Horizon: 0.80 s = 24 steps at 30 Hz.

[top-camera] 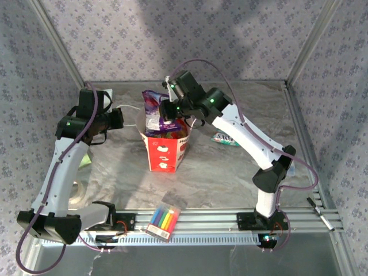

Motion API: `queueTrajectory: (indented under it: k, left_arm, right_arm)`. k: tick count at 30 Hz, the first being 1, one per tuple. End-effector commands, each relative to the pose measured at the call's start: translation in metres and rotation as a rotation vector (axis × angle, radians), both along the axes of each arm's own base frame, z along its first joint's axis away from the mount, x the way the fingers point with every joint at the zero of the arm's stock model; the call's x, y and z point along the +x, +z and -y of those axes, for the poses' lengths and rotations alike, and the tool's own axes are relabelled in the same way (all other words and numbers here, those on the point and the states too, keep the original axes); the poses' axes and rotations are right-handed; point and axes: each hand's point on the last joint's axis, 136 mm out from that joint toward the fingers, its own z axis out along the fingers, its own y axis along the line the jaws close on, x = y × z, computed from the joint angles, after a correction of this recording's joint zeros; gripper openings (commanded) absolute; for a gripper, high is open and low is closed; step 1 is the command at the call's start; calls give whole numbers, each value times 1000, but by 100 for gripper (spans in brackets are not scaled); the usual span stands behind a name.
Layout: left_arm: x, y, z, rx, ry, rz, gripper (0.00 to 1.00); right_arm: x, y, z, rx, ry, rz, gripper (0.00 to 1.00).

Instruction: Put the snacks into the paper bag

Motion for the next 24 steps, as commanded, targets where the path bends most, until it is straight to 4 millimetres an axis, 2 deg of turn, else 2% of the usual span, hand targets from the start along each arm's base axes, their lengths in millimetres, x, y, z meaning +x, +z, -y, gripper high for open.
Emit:
queueTrajectory:
  k: [1,10,18,24]
  left_arm:
    - [-3,5,-3,-2,3,16,8]
    - [-2,8,-2,-10,3,22,9]
    - [-4,9,-2,-11,2,22,9]
    - [-3,8,-2,-10,1,20,9]
  right_arm:
    - [-9,24,3,82,13,5,0]
    - [-13,4,5,39,24,-51,0]
    - [-15,-6,4,26,35,-80,1]
    - [-16,-16,4,8,44,-104,14]
